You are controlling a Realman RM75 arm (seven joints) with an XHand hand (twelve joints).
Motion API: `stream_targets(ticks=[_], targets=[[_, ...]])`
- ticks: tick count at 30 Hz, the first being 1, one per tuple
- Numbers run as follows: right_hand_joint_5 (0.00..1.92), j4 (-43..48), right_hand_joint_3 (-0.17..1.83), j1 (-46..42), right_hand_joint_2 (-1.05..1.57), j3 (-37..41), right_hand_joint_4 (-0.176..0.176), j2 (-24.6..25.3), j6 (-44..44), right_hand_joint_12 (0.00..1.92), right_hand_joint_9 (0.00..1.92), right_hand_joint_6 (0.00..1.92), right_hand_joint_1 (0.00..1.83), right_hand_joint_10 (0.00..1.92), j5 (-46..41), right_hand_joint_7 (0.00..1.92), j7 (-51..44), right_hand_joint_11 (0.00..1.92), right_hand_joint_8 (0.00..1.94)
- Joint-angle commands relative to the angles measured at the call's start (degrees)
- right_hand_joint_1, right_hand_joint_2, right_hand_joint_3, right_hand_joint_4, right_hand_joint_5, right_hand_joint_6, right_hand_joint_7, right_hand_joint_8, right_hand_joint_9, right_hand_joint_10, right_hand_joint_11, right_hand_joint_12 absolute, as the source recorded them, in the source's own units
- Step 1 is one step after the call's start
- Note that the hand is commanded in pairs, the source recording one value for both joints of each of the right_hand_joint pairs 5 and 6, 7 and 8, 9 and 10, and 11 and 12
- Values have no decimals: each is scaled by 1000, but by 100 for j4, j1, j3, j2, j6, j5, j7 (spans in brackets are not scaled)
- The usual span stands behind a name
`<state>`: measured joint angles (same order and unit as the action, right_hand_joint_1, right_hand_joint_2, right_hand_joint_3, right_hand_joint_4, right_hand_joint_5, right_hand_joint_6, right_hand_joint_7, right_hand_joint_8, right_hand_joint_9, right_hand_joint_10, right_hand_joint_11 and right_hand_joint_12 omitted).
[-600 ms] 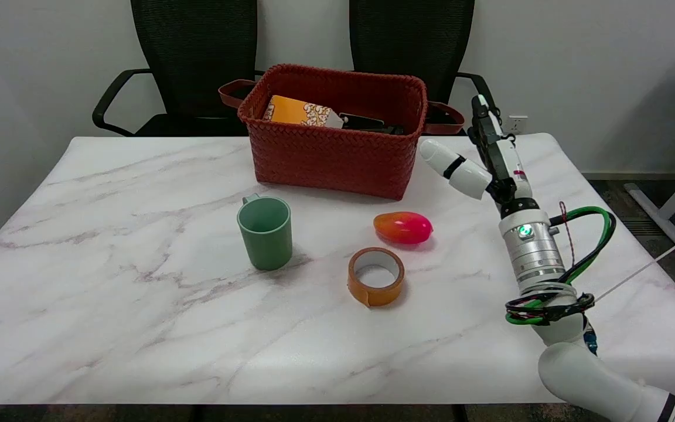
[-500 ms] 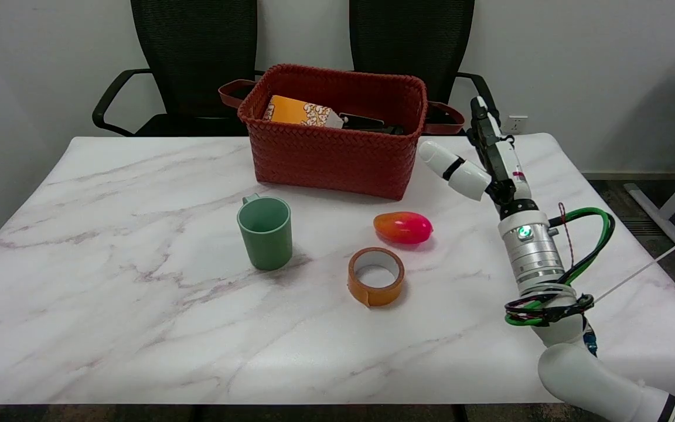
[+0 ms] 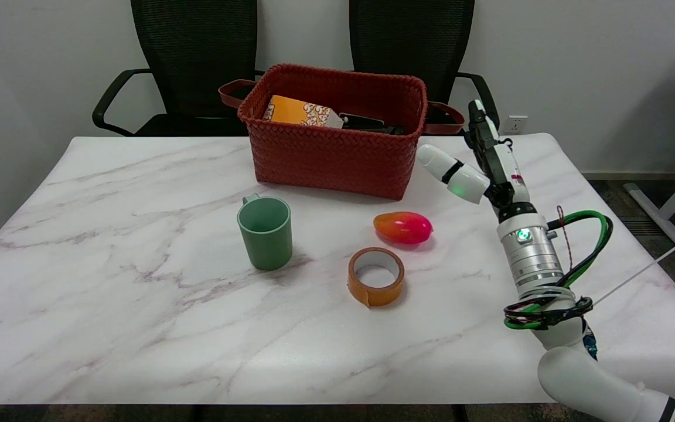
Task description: Pick up the green mug.
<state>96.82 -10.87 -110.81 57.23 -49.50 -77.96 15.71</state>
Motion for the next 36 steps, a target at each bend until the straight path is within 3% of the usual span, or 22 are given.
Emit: stream_targets(ticks=[1,6,12,18,25,30,36], targets=[[0,-7,132,64,709,-144,0,-11,237,129,44,0,662,44,86,0,372,129,0],[0,-19,25,245,651,-170,0,6,1175,116,10,0,726,10,131,0,1030,116,0],[0,-110,-158,420,611,-170,0,361,1717,55,0,0,800,0,292,0,990,55,0],[0,-336,-33,581,637,-178,0,893,2101,54,0,0,797,0,575,0,990,54,0],[0,-716,-1,1126,648,-615,0,1007,2403,68,0,0,784,0,624,0,1036,68,0],[0,-1118,226,1576,722,-965,0,1128,2396,72,0,0,726,0,614,0,1046,72,0],[0,-1483,98,1776,709,-977,0,1420,2424,71,0,0,728,0,660,0,1045,71,0]])
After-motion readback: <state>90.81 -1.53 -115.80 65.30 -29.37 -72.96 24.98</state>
